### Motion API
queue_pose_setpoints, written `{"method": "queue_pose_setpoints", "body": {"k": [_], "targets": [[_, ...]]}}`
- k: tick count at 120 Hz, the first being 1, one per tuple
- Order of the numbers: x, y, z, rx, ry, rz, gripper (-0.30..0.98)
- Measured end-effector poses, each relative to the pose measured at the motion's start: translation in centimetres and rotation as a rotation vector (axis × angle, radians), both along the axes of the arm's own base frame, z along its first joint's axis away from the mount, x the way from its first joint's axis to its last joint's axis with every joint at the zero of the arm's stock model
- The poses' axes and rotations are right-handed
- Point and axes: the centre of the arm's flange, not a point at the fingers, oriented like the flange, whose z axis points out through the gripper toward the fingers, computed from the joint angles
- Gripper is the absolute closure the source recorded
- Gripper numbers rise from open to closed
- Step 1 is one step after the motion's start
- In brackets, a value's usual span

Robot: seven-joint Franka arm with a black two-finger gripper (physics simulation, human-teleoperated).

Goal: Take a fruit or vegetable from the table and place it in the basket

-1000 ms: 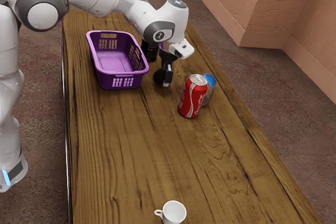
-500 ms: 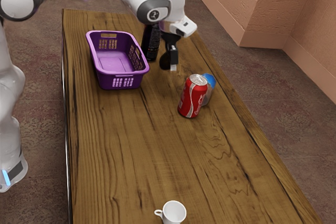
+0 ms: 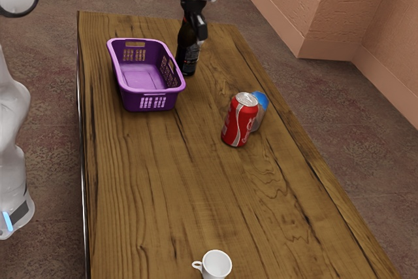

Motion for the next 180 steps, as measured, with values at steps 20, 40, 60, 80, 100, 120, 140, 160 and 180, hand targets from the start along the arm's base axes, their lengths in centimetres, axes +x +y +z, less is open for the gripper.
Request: {"method": "queue_pose_setpoints", "body": {"k": [20, 40, 60, 80, 100, 120, 140, 160, 180], "targets": [[-2.0, 4.2, -0.6, -0.036, 0.003, 0.038, 0.48], [-2.6, 5.6, -1.4, -0.035, 0.018, 0.026, 0.49], [-3.4, 7.0, -1.7, -0.03, 0.022, 0.018, 0.5], [-4.0, 8.0, -1.9, -0.024, 0.029, 0.013, 0.5], [-4.6, 8.9, -2.2, -0.021, 0.035, 0.011, 0.5], [-5.2, 9.1, -3.6, -0.04, 0.054, 0.002, 0.49], [-5.9, 9.2, -4.8, -0.06, 0.068, -0.007, 0.48], [-5.7, 8.9, -5.0, -0.06, 0.073, -0.022, 0.23], [-5.6, 8.8, -5.0, -0.06, 0.078, -0.035, 0.07]]}}
